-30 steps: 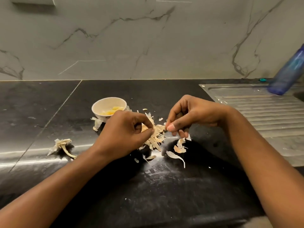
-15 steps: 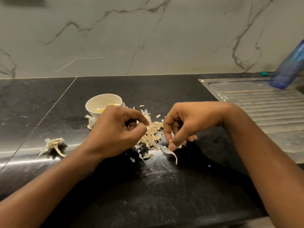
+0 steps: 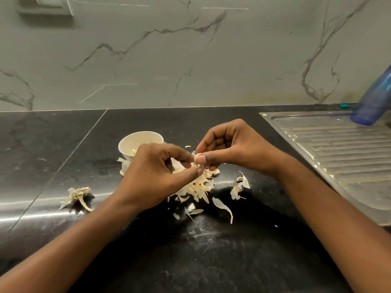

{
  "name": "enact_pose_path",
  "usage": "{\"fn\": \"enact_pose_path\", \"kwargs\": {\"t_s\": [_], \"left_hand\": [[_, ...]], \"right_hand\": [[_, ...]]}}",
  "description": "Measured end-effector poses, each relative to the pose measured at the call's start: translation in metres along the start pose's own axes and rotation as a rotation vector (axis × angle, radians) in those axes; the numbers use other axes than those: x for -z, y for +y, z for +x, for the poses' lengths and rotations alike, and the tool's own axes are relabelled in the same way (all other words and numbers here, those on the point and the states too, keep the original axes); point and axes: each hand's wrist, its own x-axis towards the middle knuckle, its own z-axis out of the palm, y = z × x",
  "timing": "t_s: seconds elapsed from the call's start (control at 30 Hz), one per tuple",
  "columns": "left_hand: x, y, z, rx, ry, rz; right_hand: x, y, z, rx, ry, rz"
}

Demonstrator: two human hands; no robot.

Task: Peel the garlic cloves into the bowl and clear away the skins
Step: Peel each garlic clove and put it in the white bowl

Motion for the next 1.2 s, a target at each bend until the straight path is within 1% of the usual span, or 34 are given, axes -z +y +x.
{"fn": "enact_pose_path", "kwargs": {"t_s": [0.27,0.5,0.67,0.83,1.1,1.2], "left_hand": [[0.0,-0.005,0.001,0.029,0.033,-0.003],[0.001,-0.007,0.002,0.056,0.075,-0.003],[0.001,-0.007,0.003,0.086,0.057,-0.03],[0.001,-0.006,0.002,0.089,0.063,-0.048],[0.004,-0.013,0.005,0.127,0.041,-0.185],[0.005,-0.012,0.006,0.12,0.04,-0.188]], "right_hand": [[0.0,0.003,0.001,0.07,0.007,-0.041],[-0.005,0.006,0.003,0.129,0.056,-0.173],[-0.01,0.011,0.004,0.152,0.124,-0.275],[-0.017,0.014,0.006,0.207,0.124,-0.398],[-0.033,0.012,0.009,0.388,0.253,-0.576],[-0.037,0.012,0.01,0.419,0.318,-0.608]]}}
